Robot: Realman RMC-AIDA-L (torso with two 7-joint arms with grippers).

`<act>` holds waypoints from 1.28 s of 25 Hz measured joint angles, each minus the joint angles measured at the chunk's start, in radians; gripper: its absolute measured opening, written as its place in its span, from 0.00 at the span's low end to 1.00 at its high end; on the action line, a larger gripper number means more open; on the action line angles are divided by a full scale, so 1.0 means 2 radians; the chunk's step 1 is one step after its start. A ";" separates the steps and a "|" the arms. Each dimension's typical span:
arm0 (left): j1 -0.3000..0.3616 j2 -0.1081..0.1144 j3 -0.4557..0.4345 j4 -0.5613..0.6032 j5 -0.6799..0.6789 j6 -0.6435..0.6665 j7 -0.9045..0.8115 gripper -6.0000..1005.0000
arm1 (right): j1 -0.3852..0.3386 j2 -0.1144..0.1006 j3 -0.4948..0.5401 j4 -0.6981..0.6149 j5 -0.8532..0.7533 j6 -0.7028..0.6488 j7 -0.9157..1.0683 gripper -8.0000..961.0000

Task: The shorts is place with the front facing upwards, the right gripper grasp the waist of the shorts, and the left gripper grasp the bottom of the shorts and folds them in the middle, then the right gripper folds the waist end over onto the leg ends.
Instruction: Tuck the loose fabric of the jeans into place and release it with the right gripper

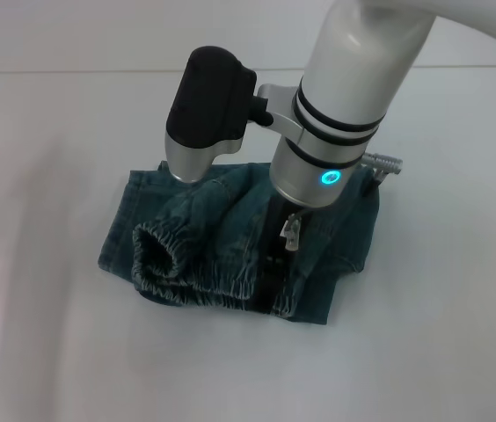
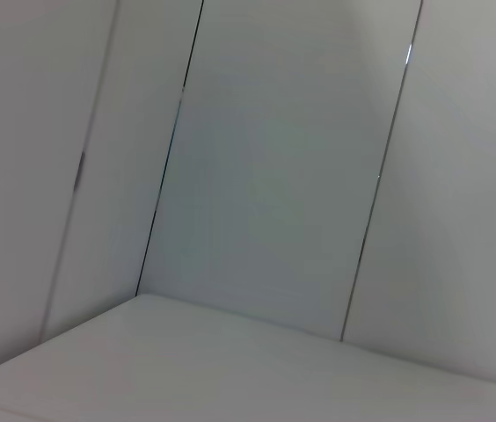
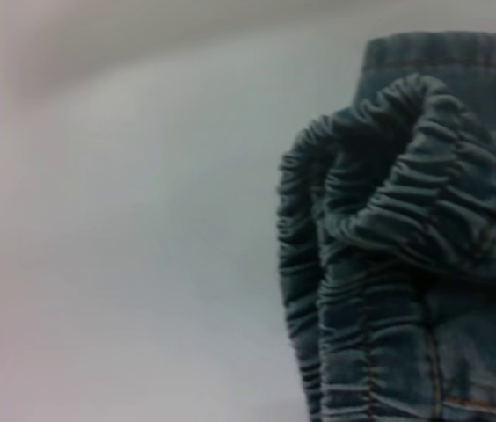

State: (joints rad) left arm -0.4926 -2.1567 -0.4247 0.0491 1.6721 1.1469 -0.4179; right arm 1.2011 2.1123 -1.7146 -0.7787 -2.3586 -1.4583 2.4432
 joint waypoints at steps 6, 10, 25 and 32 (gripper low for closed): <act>0.000 0.000 -0.002 0.000 0.000 -0.003 0.004 0.02 | 0.001 0.001 -0.021 0.017 0.021 0.009 0.005 0.96; 0.000 -0.001 -0.002 0.000 0.000 -0.004 0.004 0.02 | 0.000 0.001 -0.033 0.027 0.023 0.022 0.010 0.96; 0.004 -0.002 -0.002 0.000 0.000 -0.004 0.004 0.02 | 0.003 0.001 -0.049 0.031 0.004 0.068 0.025 0.92; 0.005 -0.002 -0.002 0.000 0.000 -0.012 0.005 0.02 | 0.004 0.002 -0.051 0.027 -0.001 0.071 0.029 0.84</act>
State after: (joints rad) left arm -0.4832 -2.1600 -0.4280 0.0491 1.6720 1.1220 -0.4074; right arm 1.2090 2.1156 -1.8176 -0.7243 -2.3614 -1.3168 2.5005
